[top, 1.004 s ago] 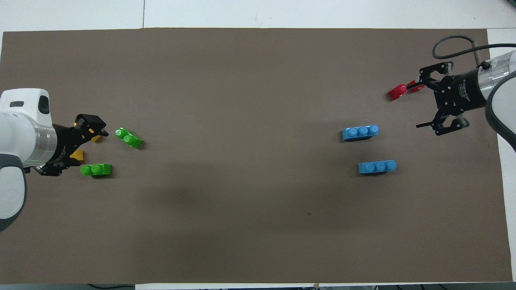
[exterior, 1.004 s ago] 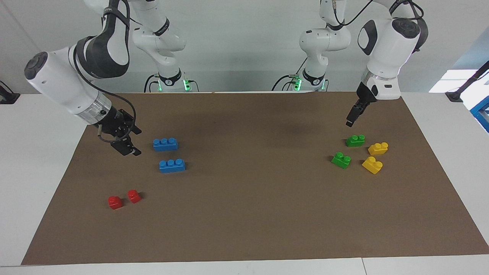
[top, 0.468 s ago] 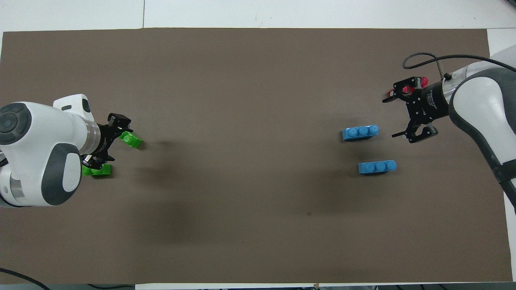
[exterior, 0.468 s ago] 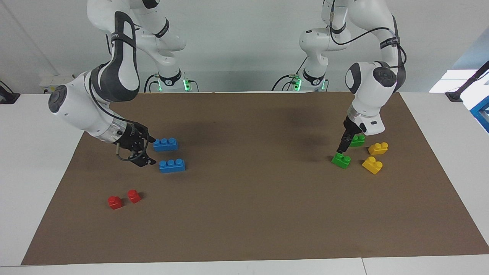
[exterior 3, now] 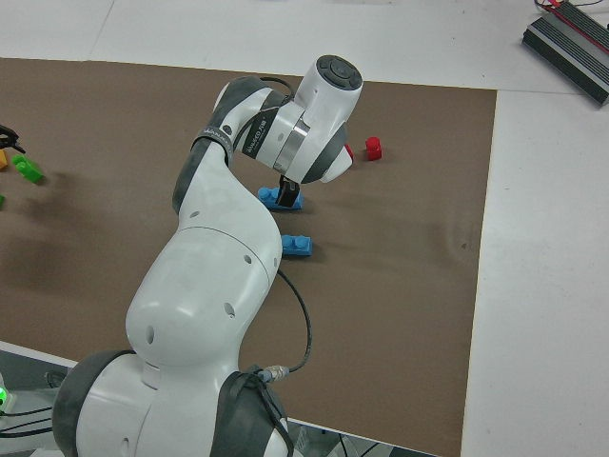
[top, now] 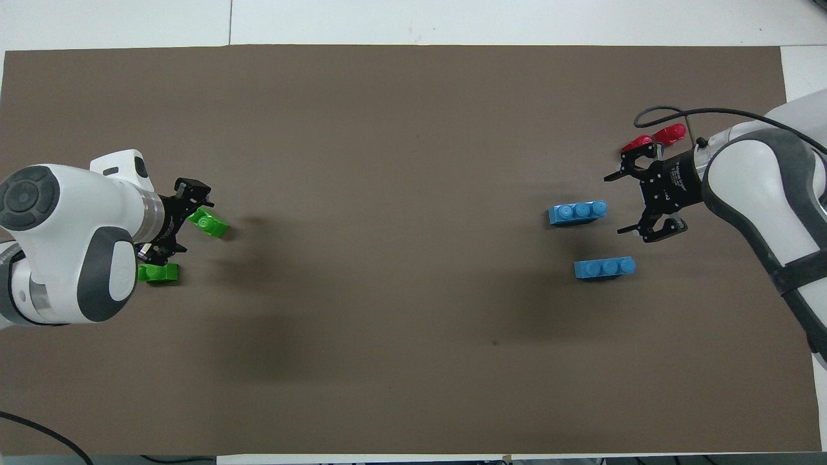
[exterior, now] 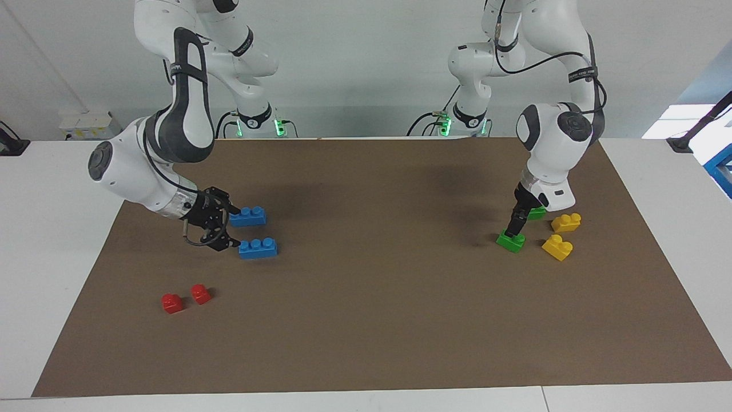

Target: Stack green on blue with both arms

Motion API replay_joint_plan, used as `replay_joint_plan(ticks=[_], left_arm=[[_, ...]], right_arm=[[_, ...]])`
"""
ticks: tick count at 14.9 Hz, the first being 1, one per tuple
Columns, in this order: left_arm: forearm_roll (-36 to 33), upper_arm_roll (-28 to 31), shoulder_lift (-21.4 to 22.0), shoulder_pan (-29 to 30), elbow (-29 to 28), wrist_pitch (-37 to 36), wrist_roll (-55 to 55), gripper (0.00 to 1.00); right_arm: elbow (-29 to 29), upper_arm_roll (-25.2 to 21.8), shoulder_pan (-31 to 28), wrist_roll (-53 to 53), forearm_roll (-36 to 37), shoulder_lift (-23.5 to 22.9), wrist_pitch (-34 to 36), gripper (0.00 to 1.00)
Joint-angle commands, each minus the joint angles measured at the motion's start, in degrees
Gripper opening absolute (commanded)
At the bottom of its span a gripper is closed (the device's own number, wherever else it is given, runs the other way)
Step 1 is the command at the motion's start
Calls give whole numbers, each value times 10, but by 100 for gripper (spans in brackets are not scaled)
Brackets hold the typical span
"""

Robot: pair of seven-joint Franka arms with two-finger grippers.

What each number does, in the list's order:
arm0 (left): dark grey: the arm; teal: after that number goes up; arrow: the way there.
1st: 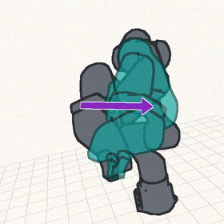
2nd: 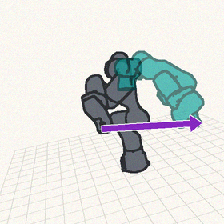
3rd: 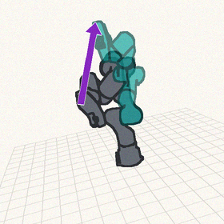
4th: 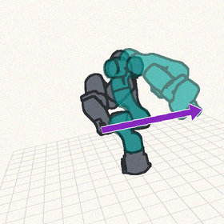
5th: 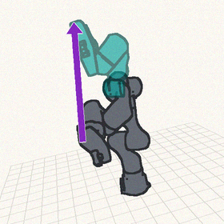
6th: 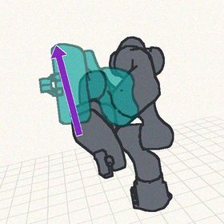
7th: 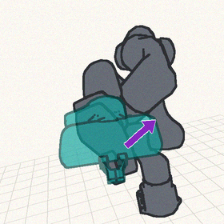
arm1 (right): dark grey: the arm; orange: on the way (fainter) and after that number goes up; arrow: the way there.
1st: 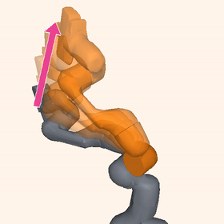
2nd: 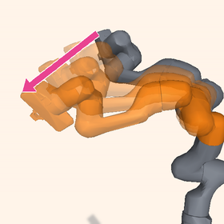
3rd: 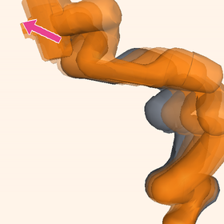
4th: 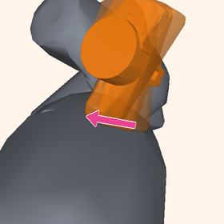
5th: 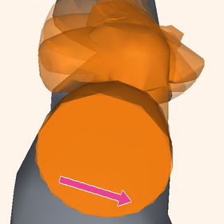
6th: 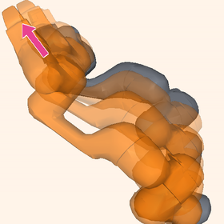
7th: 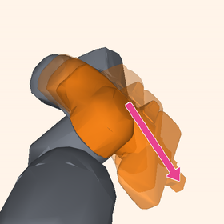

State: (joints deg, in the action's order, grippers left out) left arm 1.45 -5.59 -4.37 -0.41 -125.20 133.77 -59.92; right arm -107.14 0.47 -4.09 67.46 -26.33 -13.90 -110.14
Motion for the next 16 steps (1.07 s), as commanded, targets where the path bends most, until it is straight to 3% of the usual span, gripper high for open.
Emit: replay_joint_plan(ticks=[1, 11, 16], left_arm=[[-3, 3, -12, 8, -9, 27, -7, 100], [-29, 6, -64, 9, -8, 69, -20, 100], [-29, 13, -68, 9, -1, 69, -20, 91]], right_arm=[[-18, 2, -6, -30, -20, 8, -19, 98], [-31, 2, 0, -50, -24, -23, -70, 98], [-35, 4, 6, -59, -24, -50, -110, 98]])
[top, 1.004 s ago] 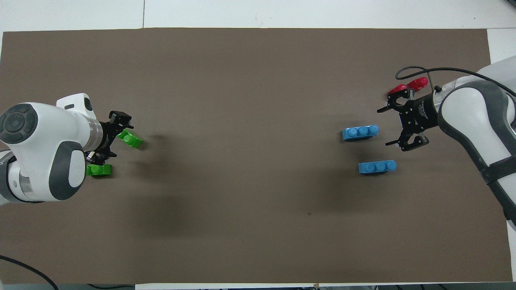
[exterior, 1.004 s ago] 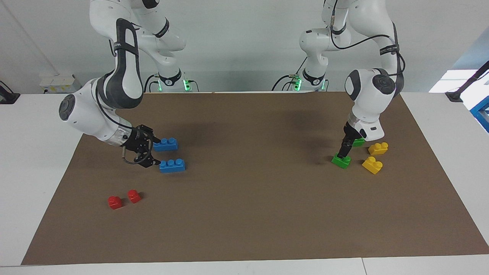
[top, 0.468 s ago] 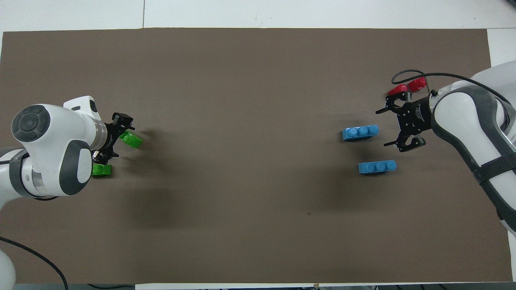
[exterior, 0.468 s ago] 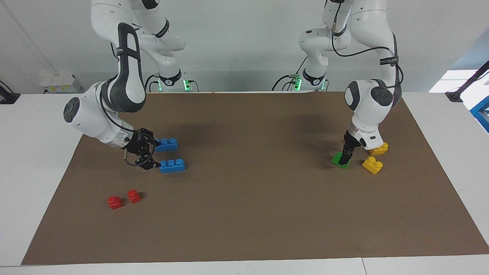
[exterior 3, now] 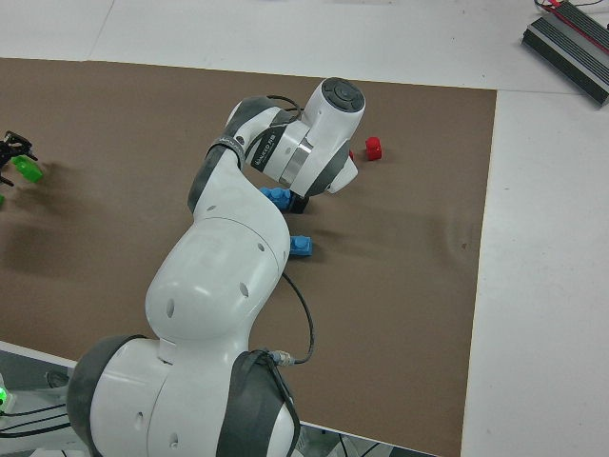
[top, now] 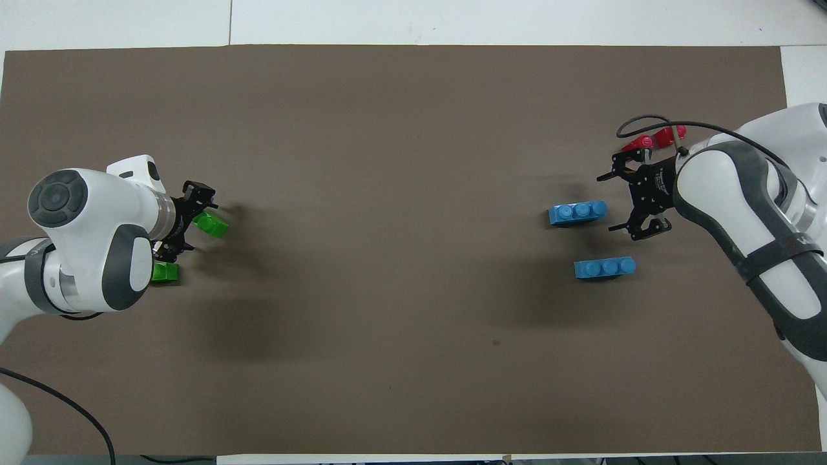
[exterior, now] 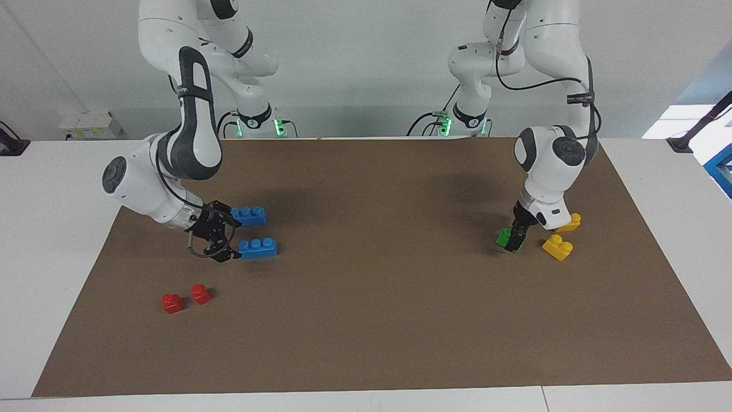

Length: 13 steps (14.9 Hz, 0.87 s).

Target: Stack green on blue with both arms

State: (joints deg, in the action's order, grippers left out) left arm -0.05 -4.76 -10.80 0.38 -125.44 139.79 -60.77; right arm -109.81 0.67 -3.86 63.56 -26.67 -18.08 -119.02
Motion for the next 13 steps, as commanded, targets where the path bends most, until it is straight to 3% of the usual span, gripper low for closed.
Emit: replay_joint_plan(ticks=[1, 3, 5, 11, 13], left_arm=[[-14, 5, -4, 2, 1, 11, -12, 85], [-14, 5, -4, 4, 0, 18, -14, 64], [-14, 5, -4, 5, 0, 19, -15, 0], [-14, 5, -8, 3, 7, 22, -11, 0], [-14, 5, -7, 1, 18, 12, -12, 0]], right_arm=[[-12, 2, 3, -25, -22, -10, -21, 98], [-17, 2, 3, -33, -34, -8, -23, 98], [-27, 2, 5, -36, -34, -9, -44, 98], [-40, 2, 11, -51, -63, -13, -73, 98], [-40, 2, 11, -61, -63, -13, -73, 92]])
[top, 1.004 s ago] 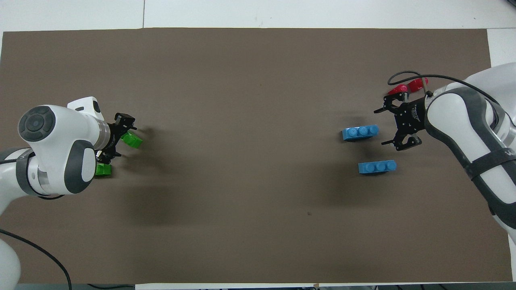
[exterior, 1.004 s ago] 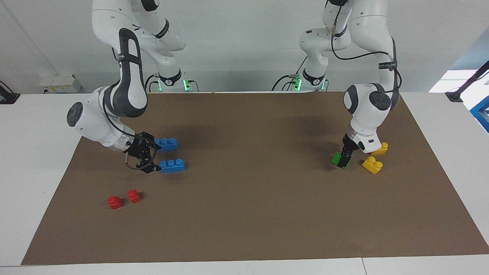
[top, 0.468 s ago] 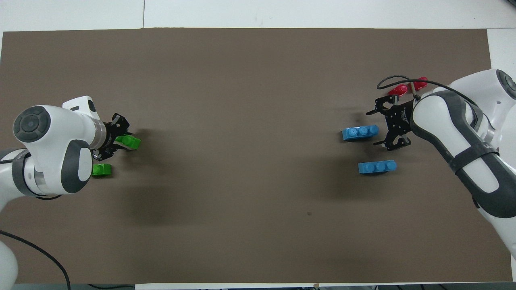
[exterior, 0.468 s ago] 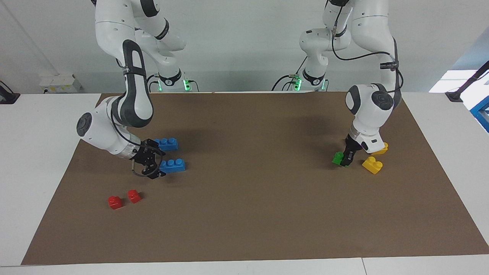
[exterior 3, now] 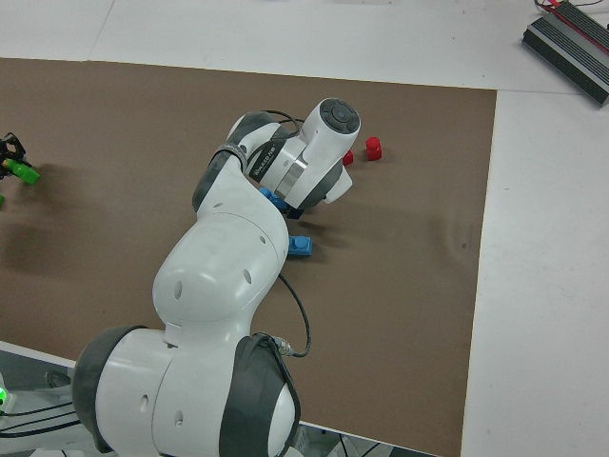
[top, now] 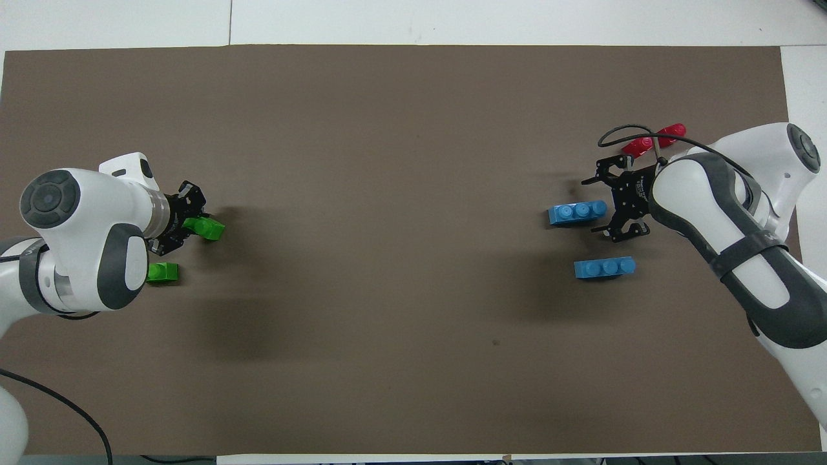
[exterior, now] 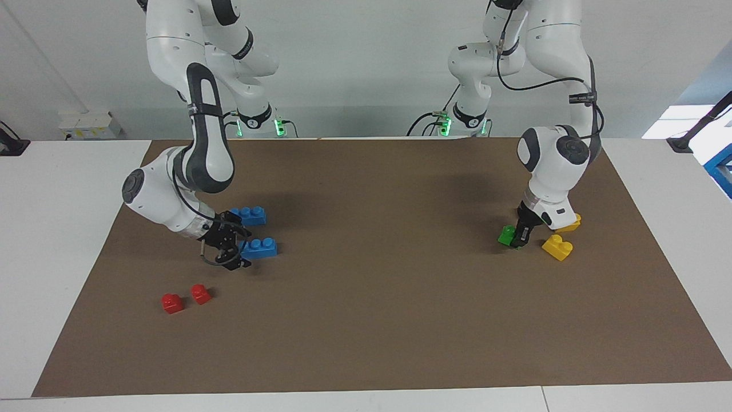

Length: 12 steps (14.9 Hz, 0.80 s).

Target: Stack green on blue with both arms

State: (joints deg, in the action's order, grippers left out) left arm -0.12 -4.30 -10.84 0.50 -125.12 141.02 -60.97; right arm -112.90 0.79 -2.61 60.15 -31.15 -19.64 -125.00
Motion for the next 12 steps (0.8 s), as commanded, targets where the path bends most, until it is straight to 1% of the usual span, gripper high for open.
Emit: replay_joint_plan(ticks=[1, 2, 4, 6, 7, 8, 10, 12], left_arm=[[-14, 0, -4, -2, 21, -13, -12, 0], [-14, 0, -1, -4, 36, -37, -13, 0], [-14, 0, 1, -10, 82, -106, -35, 0], [-14, -2, 1, -16, 124, -148, -120, 0], [-14, -3, 2, -22, 139, -160, -167, 0], [-14, -3, 3, -30, 156, -180, -204, 0], [-14, -3, 5, -48, 195, -230, -276, 0], [-14, -5, 14, -63, 234, -274, -343, 0]], right_arm=[[-9, 1, -1, -39, -20, 3, -13, 85], [-10, 1, -2, -55, -20, 4, -13, 77], [-14, 1, -5, -73, -20, 4, -13, 65], [-14, 1, -3, -82, -20, 4, -12, 47], [-14, 1, -3, -90, -20, 5, -6, 29], [-9, 1, -3, -100, -20, 5, 4, 0], [0, 2, 0, -109, -20, 8, 24, 0], [20, 3, 15, -81, -20, 15, 42, 0]])
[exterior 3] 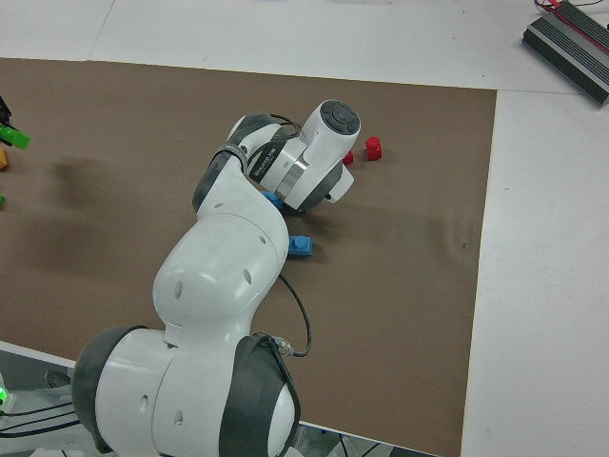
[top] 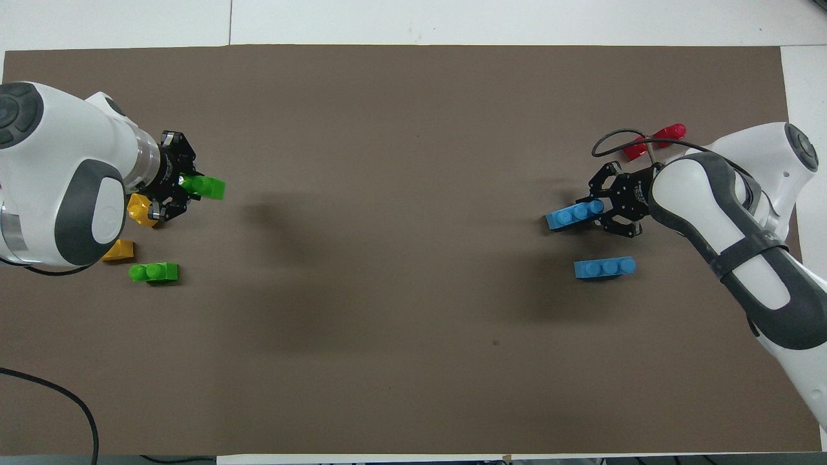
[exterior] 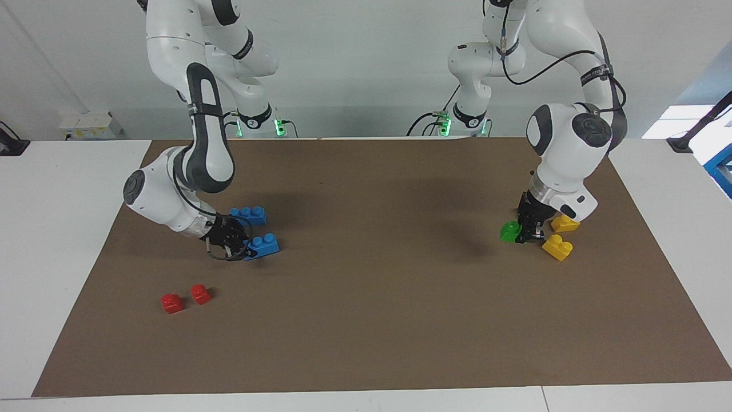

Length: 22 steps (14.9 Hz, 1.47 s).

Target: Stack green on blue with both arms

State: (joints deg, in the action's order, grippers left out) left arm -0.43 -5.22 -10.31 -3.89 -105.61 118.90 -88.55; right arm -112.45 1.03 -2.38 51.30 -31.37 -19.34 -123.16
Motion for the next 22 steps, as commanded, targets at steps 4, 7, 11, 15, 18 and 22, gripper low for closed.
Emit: replay_joint_plan(ticks=[4, 7, 11, 15, 18, 22], left_arm=[[-11, 4, 9, -66, 93, -122, -145, 0], [-11, 2, 18, -94, 103, -147, -181, 0], [-10, -6, 36, -110, 103, -159, -198, 0], [-10, -18, 41, -134, 102, -159, -249, 0], [-10, -19, 45, -169, 95, -157, -303, 0], [-11, -19, 55, -199, 65, -140, -340, 0]], right_arm=[[28, 1, 63, 121, -19, 40, 31, 0], [35, 1, 106, 206, -19, 45, 23, 0], [25, 1, 172, 273, -28, 45, -40, 0], [14, 1, 238, 342, -64, 41, -121, 0], [6, 1, 264, 358, -65, 32, -155, 0], [1, 2, 273, 358, -70, 19, -155, 0]])
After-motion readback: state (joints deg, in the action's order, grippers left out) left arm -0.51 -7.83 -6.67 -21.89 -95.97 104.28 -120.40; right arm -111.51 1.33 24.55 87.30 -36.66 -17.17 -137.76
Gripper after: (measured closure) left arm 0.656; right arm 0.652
